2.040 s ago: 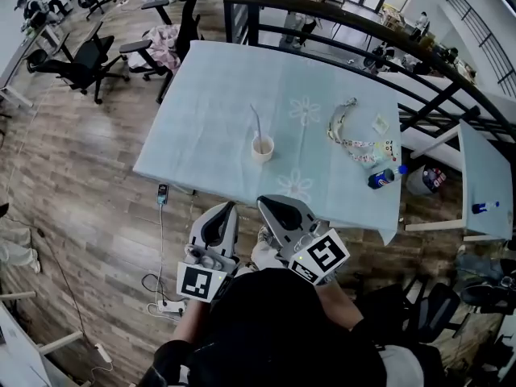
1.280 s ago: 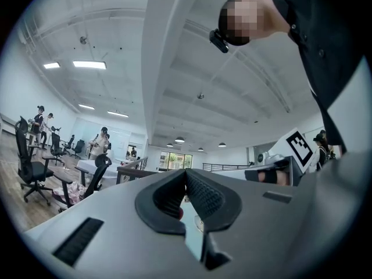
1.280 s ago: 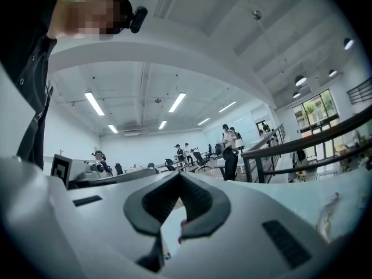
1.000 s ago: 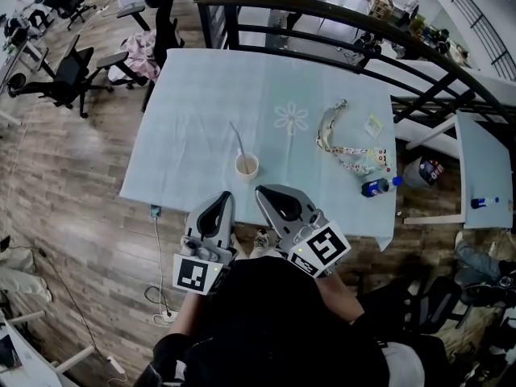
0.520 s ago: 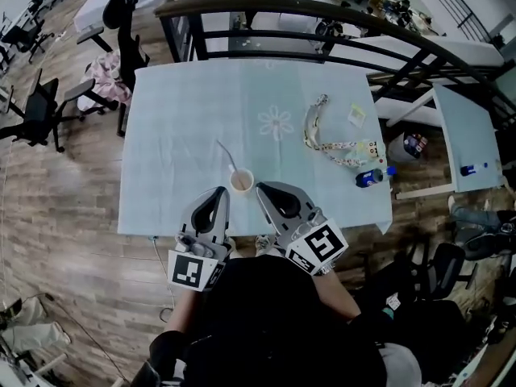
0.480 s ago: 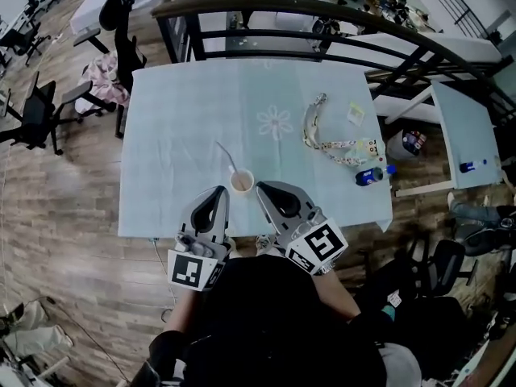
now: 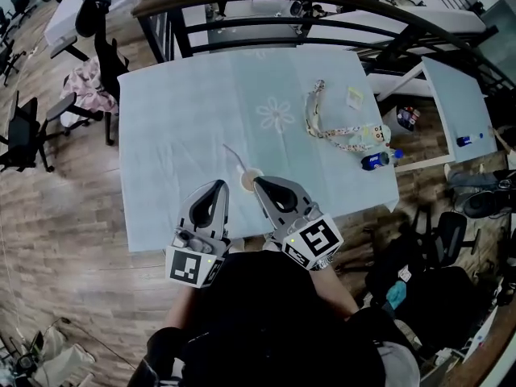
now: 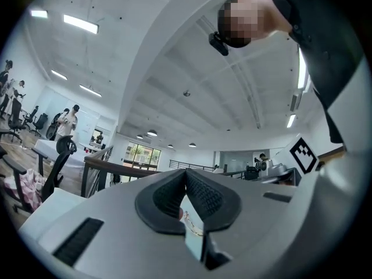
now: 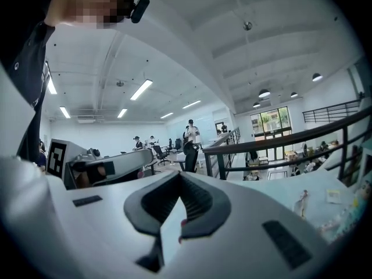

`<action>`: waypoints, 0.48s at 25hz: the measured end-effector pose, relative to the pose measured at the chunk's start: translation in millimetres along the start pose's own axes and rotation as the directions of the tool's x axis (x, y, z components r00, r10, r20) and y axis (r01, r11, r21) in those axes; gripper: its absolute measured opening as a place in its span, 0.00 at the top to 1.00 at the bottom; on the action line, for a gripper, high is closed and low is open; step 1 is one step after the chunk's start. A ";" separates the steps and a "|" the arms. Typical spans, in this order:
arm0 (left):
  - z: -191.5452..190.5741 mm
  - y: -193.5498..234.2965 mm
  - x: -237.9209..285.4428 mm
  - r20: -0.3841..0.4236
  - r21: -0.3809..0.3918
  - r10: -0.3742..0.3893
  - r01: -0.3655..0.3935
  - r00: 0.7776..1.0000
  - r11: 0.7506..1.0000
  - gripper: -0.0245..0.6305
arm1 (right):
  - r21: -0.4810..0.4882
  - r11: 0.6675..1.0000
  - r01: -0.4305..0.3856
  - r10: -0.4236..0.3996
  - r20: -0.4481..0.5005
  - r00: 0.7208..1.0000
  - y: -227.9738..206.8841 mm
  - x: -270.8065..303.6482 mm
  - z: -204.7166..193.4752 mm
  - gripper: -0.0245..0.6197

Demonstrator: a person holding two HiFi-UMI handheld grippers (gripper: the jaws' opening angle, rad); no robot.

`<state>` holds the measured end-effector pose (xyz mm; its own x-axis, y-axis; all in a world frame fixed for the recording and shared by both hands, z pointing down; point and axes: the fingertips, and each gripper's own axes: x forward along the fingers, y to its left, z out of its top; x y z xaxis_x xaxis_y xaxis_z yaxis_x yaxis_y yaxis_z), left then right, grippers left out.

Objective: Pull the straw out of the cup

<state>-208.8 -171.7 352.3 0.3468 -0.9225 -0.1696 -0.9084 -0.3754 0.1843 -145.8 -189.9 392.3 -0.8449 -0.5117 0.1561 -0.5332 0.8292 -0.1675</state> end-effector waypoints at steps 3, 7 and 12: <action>-5.8 10.5 2.3 -0.020 -0.014 -0.028 0.027 0.999 1.000 0.94 | 0.011 0.999 0.033 -0.032 -0.014 0.999 -1.9 11.1 -9.7 0.95; -14.1 20.7 6.8 -0.046 -0.018 -0.079 0.079 0.996 0.997 0.94 | 0.021 0.996 0.087 -0.086 -0.054 0.995 -7.5 23.0 -30.5 0.95; -15.3 30.4 12.5 -0.050 -0.041 -0.114 0.112 0.992 0.993 0.94 | 0.023 0.991 0.132 -0.127 -0.141 0.982 -17.3 40.4 -64.9 0.95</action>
<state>-228.5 -196.1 370.7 0.4595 -0.8769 -0.1410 -0.8533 -0.4799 0.2041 -167.8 -210.4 464.7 -0.7556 -0.5763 0.3115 -0.6407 0.7491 -0.1683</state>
